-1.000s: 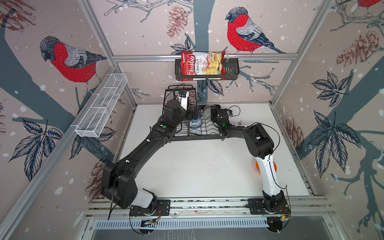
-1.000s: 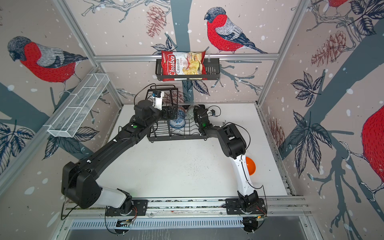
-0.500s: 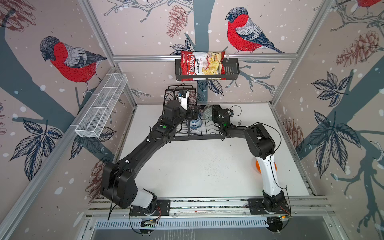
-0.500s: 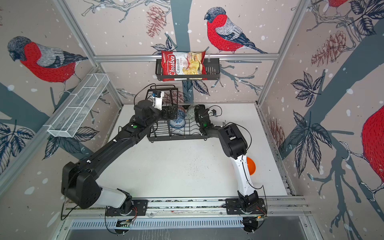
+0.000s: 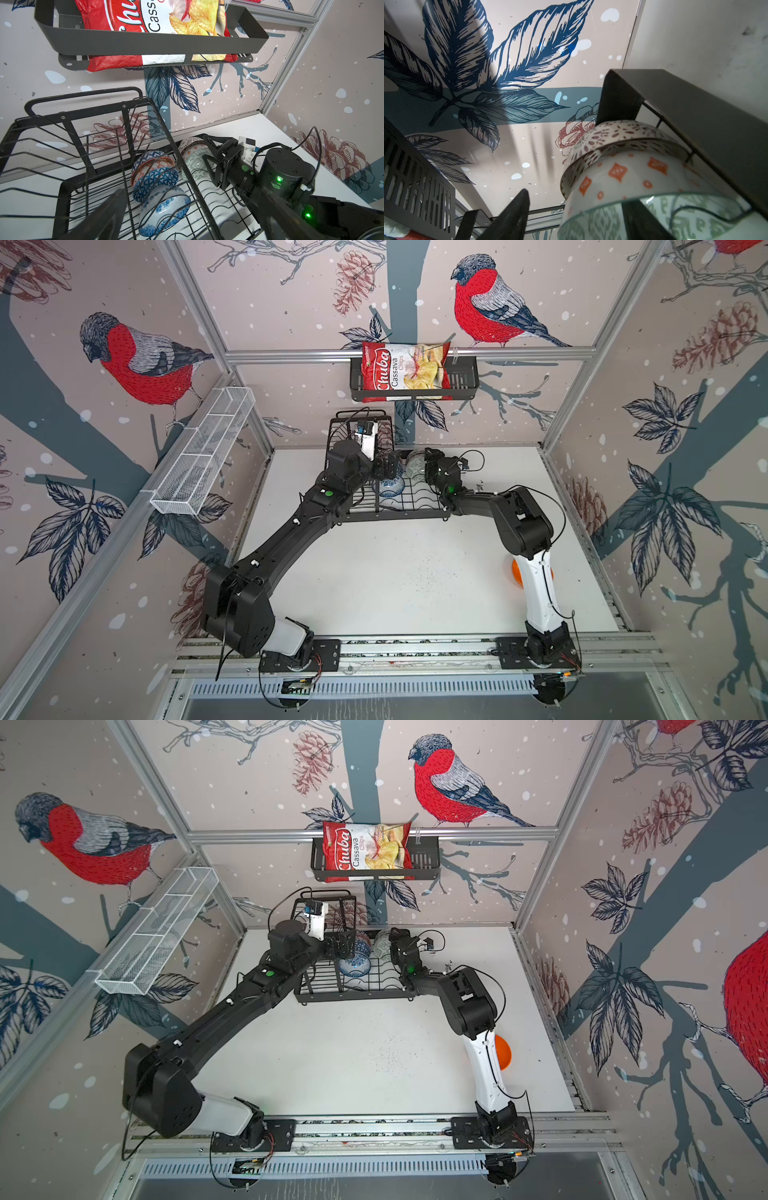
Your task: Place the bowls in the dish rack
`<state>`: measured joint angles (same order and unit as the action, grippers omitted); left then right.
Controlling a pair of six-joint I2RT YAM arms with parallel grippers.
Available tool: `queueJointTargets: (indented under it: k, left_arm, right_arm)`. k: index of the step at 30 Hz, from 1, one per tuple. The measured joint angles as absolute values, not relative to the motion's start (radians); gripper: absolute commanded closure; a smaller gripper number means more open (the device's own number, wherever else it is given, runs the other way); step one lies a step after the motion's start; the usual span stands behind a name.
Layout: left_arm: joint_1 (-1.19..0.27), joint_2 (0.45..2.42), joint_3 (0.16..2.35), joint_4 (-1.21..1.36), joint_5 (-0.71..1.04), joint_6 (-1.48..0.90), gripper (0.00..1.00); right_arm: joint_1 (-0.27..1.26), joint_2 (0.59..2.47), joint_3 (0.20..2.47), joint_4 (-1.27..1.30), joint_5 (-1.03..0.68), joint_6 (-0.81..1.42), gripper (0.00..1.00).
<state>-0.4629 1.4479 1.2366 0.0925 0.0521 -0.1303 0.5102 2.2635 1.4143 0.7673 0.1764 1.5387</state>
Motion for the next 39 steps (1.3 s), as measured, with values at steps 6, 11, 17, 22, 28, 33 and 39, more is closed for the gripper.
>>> queueJointTargets:
  k: [6, 11, 17, 22, 28, 33, 39]
  left_arm:
    - [-0.463, 1.448, 1.236, 0.093, 0.051, -0.130, 0.02]
    - [-0.463, 1.446, 1.232, 0.093, 0.048, -0.129, 0.02]
    - [-0.463, 1.436, 1.230, 0.093, 0.023, -0.117, 0.02]
    - [-0.462, 1.428, 1.225, 0.092, 0.008, -0.101, 0.02]
    - [-0.467, 1.412, 1.226, 0.093, 0.007, -0.098, 0.02]
    - [-0.530, 1.428, 1.262, 0.089, -0.004, -0.081, 0.02]
    - [-0.666, 1.460, 1.314, 0.055, -0.041, -0.068, 0.02]
  right_arm:
    - [0.511, 2.217, 1.387, 0.750, 0.177, 1.520, 0.08]
    - [0.511, 2.162, 1.350, 0.730, 0.181, 1.493, 0.00]
    - [0.510, 2.091, 1.322, 0.673, 0.184, 1.438, 0.00]
    - [0.500, 2.019, 1.290, 0.591, 0.177, 1.369, 0.00]
    - [0.480, 1.872, 1.223, 0.456, 0.181, 1.250, 0.00]
    - [0.474, 1.725, 1.164, 0.343, 0.220, 1.136, 0.00]
    - [0.468, 1.568, 1.106, 0.161, 0.289, 1.016, 0.00]
